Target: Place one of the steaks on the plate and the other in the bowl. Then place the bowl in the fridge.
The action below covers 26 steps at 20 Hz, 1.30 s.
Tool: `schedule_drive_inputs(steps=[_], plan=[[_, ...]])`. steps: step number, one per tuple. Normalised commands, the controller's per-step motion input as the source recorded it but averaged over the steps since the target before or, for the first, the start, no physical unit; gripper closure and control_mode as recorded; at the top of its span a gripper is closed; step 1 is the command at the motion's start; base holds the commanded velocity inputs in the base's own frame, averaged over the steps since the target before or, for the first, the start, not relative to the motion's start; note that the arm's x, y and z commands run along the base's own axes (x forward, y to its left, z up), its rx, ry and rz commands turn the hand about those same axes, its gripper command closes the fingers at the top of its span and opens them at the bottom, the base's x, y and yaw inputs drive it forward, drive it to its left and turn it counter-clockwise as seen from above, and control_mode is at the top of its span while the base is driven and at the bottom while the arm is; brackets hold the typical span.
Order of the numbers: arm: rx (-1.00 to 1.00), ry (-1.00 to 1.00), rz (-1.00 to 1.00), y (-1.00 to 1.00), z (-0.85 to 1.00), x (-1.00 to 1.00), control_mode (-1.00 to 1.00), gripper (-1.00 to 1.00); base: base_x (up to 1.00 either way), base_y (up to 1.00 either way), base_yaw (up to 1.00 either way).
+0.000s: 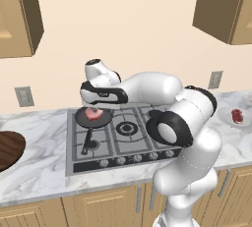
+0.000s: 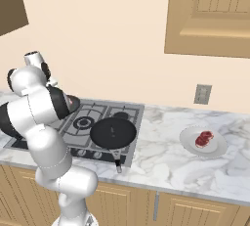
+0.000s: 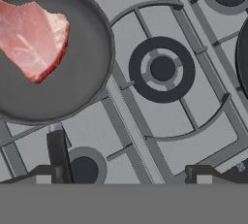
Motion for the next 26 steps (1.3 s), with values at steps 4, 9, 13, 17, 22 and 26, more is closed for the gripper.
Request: schedule_drive_inputs(steps=[4,9,13,17,22,26], plan=[[0.05,0.00,-0.03,0.00,-0.11,0.21,-1.00,-1.00,0.00,0.00,0.00],[0.11,-0.04,0.09,0.00,-0.20,0.40,-1.00,-1.00,0.00,0.00,0.00],[0.06,0.00,0.10,0.12,-0.24,0.40,-1.00,-1.00,0.00,0.00,0.00],[-0.03,0.05,0.01,0.39,-0.04,0.41,-1.00,-1.00,0.00,0.00,0.00],[-0.09,0.04,0.00,0.23,-0.06,0.27,-1.00,-1.00,0.00,0.00,0.00],[-0.03,0.00,0.00,0.00,-0.34,0.19,-1.00,-1.00,0.00,0.00,0.00]])
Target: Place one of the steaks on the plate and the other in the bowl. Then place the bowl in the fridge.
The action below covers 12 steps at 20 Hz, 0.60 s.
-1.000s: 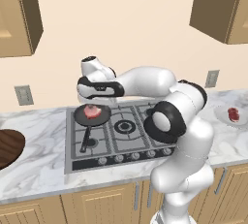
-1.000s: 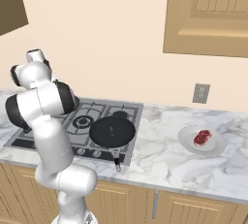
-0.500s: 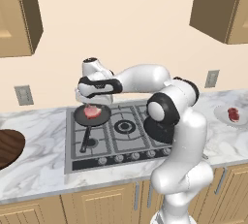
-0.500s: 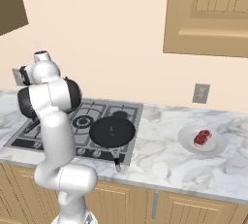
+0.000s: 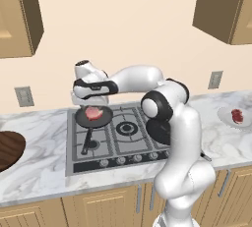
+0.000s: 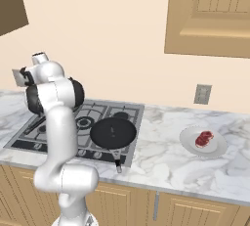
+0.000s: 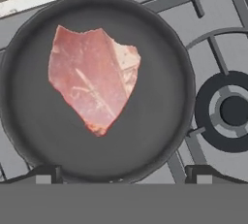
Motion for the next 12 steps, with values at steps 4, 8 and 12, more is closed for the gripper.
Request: schedule_drive_inputs(steps=[4,8,12], plan=[[0.01,-0.01,0.00,0.00,-0.39,0.01,-1.00,-1.00,0.00,0.00,0.00],[0.06,-0.02,0.00,0.00,-0.14,0.04,-1.00,-1.00,0.00,0.00,0.00],[0.00,0.00,0.00,0.00,-0.26,0.06,-1.00,-1.00,0.00,0.00,0.00]])
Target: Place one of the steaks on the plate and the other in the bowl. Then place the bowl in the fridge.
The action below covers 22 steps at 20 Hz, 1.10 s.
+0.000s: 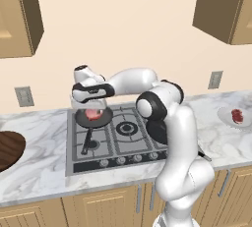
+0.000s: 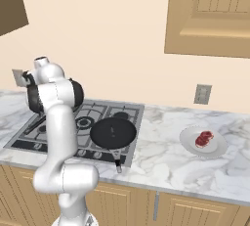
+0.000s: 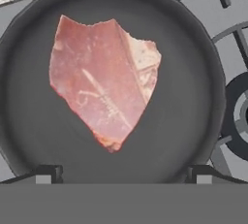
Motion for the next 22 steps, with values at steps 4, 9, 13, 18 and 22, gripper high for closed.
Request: schedule_drive_inputs(steps=[4,9,13,18,22], plan=[[0.00,0.00,0.00,-0.01,-0.32,0.01,-1.00,-1.00,0.00,0.00,0.00],[0.00,0.00,0.00,0.00,-0.31,0.12,-1.00,-1.00,0.00,0.00,0.00],[0.00,0.00,0.00,0.00,-0.27,0.18,-1.00,-1.00,0.00,0.00,0.00],[0.00,0.00,0.00,0.00,-0.16,0.12,-1.00,-1.00,0.00,0.00,0.00],[0.00,0.00,0.00,0.00,-0.14,0.01,-1.00,-1.00,0.00,0.00,0.00]])
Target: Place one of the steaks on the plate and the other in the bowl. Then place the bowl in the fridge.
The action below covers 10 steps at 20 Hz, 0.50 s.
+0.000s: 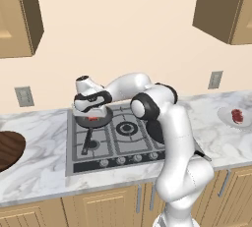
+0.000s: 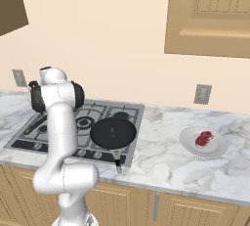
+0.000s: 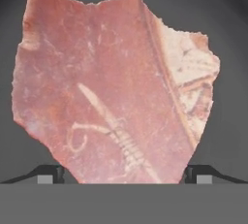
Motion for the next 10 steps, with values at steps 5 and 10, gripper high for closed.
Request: schedule_drive_inputs(steps=[5,10], plan=[[0.00,0.00,0.00,0.00,-0.02,0.00,-1.00,1.00,0.00,0.00,0.00],[0.00,0.00,0.00,-0.02,0.00,0.00,-1.00,1.00,0.00,0.00,0.00]])
